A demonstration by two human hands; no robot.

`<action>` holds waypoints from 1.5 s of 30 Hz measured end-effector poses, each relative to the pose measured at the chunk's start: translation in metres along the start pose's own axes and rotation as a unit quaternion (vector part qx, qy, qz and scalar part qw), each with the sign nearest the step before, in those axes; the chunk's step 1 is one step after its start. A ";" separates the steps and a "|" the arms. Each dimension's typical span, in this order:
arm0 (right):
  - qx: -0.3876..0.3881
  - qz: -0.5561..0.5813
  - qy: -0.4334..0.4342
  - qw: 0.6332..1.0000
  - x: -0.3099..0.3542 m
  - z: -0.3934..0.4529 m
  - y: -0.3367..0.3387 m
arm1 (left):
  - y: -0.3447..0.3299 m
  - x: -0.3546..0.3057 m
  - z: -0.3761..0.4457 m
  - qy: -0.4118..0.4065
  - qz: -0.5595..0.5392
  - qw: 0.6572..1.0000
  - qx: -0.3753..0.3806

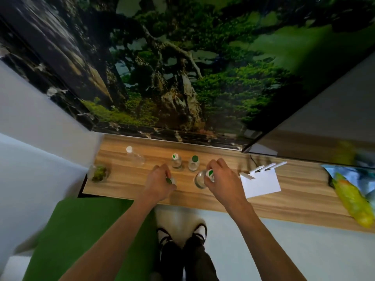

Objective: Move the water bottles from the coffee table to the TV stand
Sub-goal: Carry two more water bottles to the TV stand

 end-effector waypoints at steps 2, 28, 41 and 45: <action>-0.001 0.018 -0.018 1.000 -0.007 0.003 -0.023 | -0.014 0.014 0.012 0.001 -0.006 1.000 -0.001; -0.024 0.058 -0.105 0.992 -0.095 0.013 -0.252 | -0.198 0.138 0.119 0.030 -0.068 0.996 -0.050; -0.034 0.054 -0.103 0.993 -0.103 0.031 -0.260 | -0.205 0.124 0.132 0.004 -0.050 0.998 -0.044; -0.016 0.040 -0.090 0.995 -0.100 0.032 -0.263 | -0.202 0.125 0.133 0.006 -0.041 0.998 -0.042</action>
Point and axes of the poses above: each hand's wrist, its own z-axis towards the middle knuckle, its own y-axis out of the back of the hand, x = y × z, the point moved 8 cm from there along z, towards the middle knuckle, and after that the axes turned 14 degrees about -x, right-handed, at the moved point
